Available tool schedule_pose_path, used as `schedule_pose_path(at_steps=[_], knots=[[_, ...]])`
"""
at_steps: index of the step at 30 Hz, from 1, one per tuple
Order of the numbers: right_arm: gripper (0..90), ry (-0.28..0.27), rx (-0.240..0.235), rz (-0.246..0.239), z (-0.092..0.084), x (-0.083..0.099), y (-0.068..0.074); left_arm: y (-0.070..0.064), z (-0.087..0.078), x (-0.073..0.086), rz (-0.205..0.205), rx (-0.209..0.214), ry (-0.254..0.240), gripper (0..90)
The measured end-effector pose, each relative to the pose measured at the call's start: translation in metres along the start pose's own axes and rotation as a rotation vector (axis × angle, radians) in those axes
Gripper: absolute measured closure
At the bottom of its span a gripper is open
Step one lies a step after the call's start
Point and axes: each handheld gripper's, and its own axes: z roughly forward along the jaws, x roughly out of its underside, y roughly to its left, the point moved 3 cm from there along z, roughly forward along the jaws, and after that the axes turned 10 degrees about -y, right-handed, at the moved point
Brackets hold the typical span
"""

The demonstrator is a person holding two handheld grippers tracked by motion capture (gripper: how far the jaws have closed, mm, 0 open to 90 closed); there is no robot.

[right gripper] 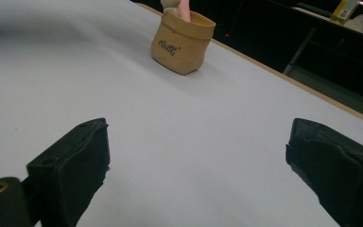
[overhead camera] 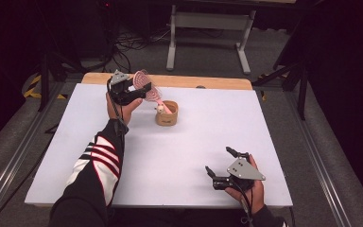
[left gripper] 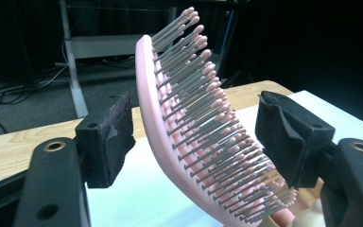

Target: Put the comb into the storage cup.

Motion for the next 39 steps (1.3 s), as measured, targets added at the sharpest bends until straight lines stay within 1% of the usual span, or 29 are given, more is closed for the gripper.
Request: schedule_pose_path(at_steps=[3,6,7,8,11,12,16,19,21,22,24,25,27,30,33,36,37,39], knots=[[7.1,-0.002,0.003,-0.001,0.000,0.000,0.000,0.001,-0.001,-0.001,0.006,-0.006,0.001,22.8],[6.7,-0.003,0.006,-0.001,0.000,0.000,0.000,0.003,-0.002,-0.002,0.001,-0.009,0.001,18.3],[6.6,-0.005,0.006,0.002,0.000,-0.001,0.000,0.003,-0.002,-0.002,0.001,-0.015,0.007,17.1],[6.4,-0.007,0.007,0.004,-0.001,-0.001,-0.001,0.004,-0.003,-0.001,-0.004,-0.012,0.008,15.8],[6.1,-0.006,0.010,0.004,-0.001,-0.001,-0.001,0.005,-0.002,0.000,-0.001,-0.015,0.022,13.1],[6.0,-0.008,0.008,0.006,-0.001,-0.001,-0.001,0.005,-0.002,0.001,0.006,-0.029,0.035,11.9],[6.0,-0.003,0.008,0.002,0.000,0.000,-0.001,0.007,-0.004,0.003,0.016,-0.027,0.042,8.2],[6.0,-0.002,0.008,0.002,0.000,0.000,-0.001,0.008,-0.005,0.004,0.022,-0.023,0.045,6.6],[6.0,-0.001,0.010,0.001,0.000,0.000,-0.001,0.009,-0.007,0.005,0.042,-0.026,0.050,5.9],[6.0,-0.001,0.012,0.000,0.000,0.000,-0.001,0.009,-0.007,0.005,0.038,-0.020,0.047,5.6],[6.0,-0.004,0.012,0.000,0.000,-0.001,-0.001,0.009,-0.009,0.005,0.054,-0.018,0.055,4.5],[5.9,-0.004,0.013,0.000,0.000,-0.001,-0.001,0.009,-0.010,0.005,0.055,-0.014,0.057,4.6],[6.0,-0.002,0.014,-0.002,0.000,0.000,-0.001,0.009,-0.011,0.006,0.061,-0.018,0.062,5.2],[6.0,-0.004,0.014,-0.001,0.000,-0.001,-0.001,0.009,-0.013,0.006,0.065,-0.009,0.063,5.8],[6.0,-0.004,0.014,-0.002,0.000,-0.001,-0.001,0.006,-0.016,0.006,0.085,-0.002,0.062,5.8],[6.0,-0.001,0.014,-0.008,0.000,-0.001,0.000,0.004,-0.019,0.008,0.089,0.008,0.062,5.8],[6.0,0.000,0.013,-0.009,0.000,-0.001,0.000,0.004,-0.021,0.008,0.104,0.007,0.062,5.8],[6.0,-0.001,0.013,-0.008,0.000,-0.001,0.000,0.003,-0.023,0.010,0.102,0.011,0.062,5.8]])
